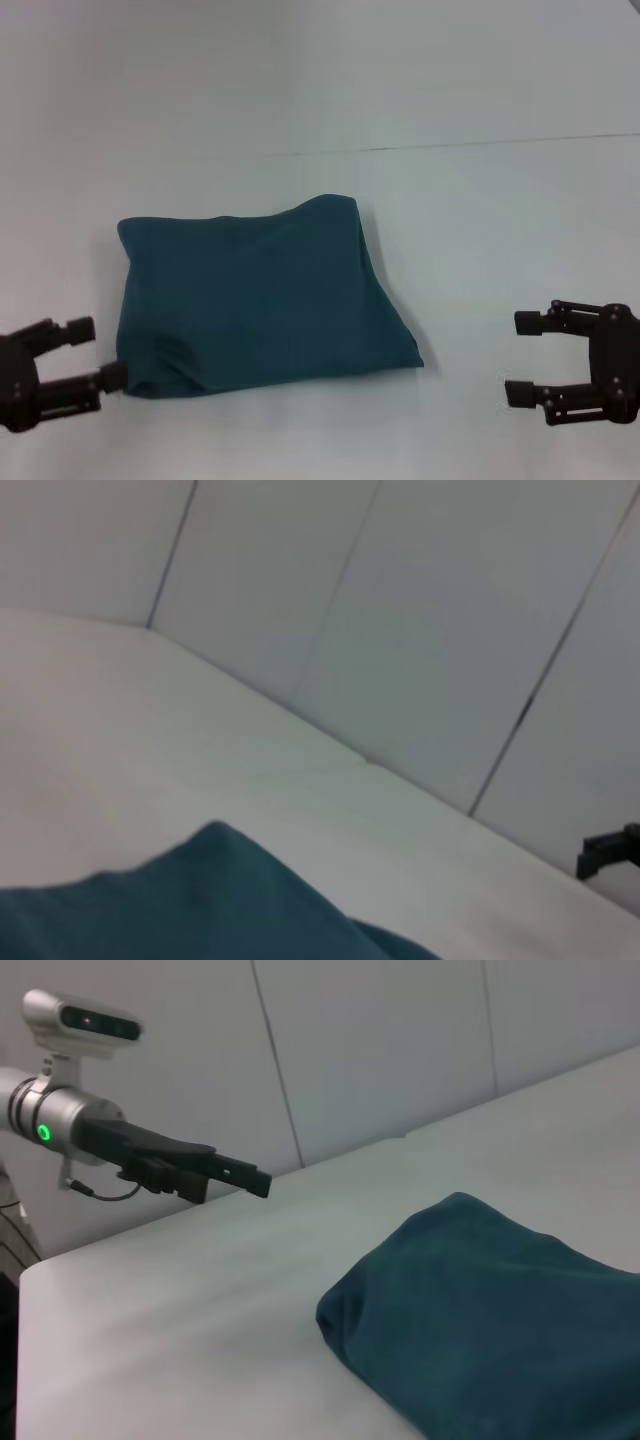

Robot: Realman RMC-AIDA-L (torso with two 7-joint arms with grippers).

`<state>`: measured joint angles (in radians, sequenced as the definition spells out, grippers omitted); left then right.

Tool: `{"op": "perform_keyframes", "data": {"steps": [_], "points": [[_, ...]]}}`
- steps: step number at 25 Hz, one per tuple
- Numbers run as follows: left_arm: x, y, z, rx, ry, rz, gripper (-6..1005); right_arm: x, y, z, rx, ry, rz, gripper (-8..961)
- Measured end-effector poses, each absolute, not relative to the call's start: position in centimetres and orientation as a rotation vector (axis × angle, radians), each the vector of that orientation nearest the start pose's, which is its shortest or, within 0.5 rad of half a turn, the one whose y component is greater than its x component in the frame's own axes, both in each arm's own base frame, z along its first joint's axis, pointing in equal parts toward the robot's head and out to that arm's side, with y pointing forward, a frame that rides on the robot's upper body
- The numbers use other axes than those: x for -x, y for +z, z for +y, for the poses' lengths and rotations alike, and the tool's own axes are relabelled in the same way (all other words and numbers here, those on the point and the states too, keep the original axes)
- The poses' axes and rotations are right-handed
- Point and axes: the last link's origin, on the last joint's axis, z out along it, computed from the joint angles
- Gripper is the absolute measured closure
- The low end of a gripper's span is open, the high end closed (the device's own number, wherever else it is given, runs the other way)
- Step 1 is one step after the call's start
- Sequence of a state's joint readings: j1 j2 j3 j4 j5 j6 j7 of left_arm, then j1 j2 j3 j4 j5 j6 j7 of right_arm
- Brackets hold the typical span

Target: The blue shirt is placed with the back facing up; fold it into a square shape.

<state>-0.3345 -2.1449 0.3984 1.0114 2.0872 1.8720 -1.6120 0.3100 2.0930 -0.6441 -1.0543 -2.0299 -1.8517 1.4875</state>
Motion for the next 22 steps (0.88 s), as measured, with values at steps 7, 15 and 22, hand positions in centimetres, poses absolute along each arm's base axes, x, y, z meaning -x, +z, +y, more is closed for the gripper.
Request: {"op": "perform_keyframes", "data": {"steps": [7, 15, 22], "points": [[29.7, 5.2, 25.8, 2.607, -0.767, -0.911, 47, -28.6, 5.6, 26.5, 2.766, 0.626, 0.562, 18], [29.6, 3.9, 25.3, 2.702, -0.699, -0.947, 47, -28.4, 5.5, 26.3, 2.788, 0.63, 0.549, 17], [29.4, 3.5, 25.2, 2.724, -0.699, -0.955, 47, -28.5, 5.2, 26.3, 2.792, 0.64, 0.563, 17]]}}
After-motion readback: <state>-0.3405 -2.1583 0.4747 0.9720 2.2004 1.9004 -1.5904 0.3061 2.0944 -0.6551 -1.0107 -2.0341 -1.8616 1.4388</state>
